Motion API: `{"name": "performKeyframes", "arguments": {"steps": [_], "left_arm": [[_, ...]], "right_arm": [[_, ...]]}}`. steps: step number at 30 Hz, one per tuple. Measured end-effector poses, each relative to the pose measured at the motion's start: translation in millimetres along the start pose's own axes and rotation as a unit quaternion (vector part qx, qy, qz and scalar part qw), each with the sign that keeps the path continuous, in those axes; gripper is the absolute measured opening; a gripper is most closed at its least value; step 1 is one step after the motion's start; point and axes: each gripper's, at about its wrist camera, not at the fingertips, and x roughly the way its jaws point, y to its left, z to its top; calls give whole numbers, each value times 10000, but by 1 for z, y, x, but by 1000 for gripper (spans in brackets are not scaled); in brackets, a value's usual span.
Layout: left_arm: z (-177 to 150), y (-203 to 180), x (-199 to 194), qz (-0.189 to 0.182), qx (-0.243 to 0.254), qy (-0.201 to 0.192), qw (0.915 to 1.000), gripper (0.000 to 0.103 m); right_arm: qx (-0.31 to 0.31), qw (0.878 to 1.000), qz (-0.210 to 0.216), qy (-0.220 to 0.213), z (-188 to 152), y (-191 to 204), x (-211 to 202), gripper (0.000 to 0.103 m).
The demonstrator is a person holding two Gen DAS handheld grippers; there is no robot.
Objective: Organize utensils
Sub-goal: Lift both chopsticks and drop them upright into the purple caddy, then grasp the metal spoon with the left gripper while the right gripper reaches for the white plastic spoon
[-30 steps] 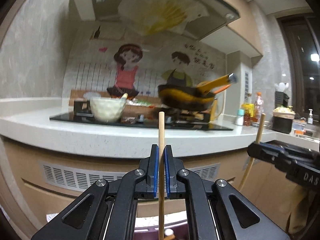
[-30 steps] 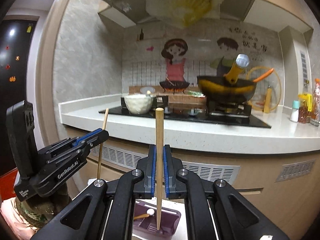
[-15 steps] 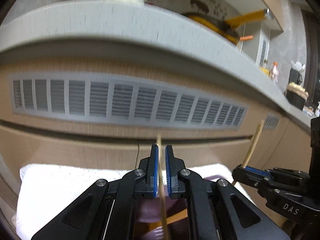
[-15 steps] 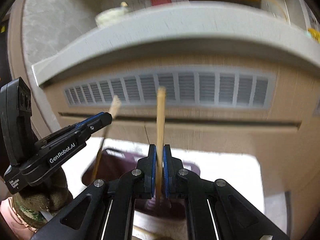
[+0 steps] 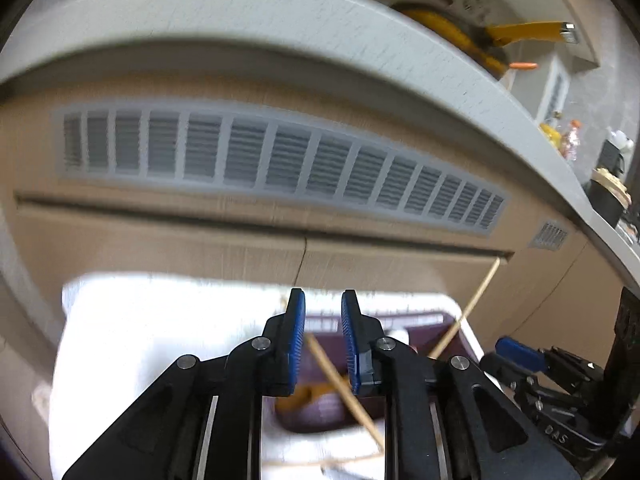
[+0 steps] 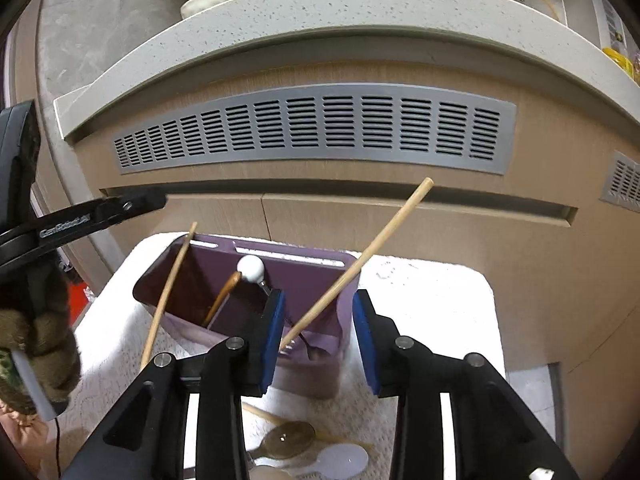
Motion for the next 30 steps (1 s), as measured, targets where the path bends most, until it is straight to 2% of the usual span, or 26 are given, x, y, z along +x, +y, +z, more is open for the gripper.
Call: {"name": "performKeyframes", "arguments": {"steps": [2,4,7,11,13,15,16,18,21,24,25,27,28,29,30], "left_arm": [[-3,4,5,-180,-220,387,9988,20],[-5,7,15,-263,-429,854,9951,20],[-5,7,31,-341,-704,1340,9879,20],[-5,0,57,18,-724,1731,9822,20],[-5,-3,68,84,-680,1828,9808,20],[-4,-8,71,247,-505,1649,9847,14],[-3,-10,70,216,-477,1585,9860,8],[1,-16,56,-2,-423,1371,9897,5],[17,-36,10,-162,-63,586,9981,5],[37,-50,-32,-213,201,-134,9995,5],[42,-53,-42,-215,276,-327,9989,5],[53,-63,-64,-44,485,-959,9942,5],[59,-66,-71,19,583,-1269,9902,5],[62,-71,-82,39,684,-1732,9825,5],[62,-73,-88,76,718,-2034,9764,5]], "right_arm": [[37,10000,14,37,-2,1,1,34],[97,9999,-7,46,-8,-2,-1,38],[248,9996,66,85,-19,-6,-4,38],[364,9991,144,160,-35,-13,-10,38],[408,9989,166,187,-42,-16,-12,38],[451,9986,181,225,-50,-21,-15,38],[467,9985,170,227,-53,-23,-16,38],[502,9984,144,226,-56,-25,-18,38],[621,9977,116,252,-62,-34,-21,38],[739,9968,158,249,-66,-36,-26,38],[754,9967,166,241,-67,-36,-28,38],[781,9966,174,221,-70,-35,-32,40],[782,9966,171,207,-71,-35,-34,42],[760,9968,157,190,-73,-33,-36,42],[729,9971,136,171,-73,-32,-38,43]]}}
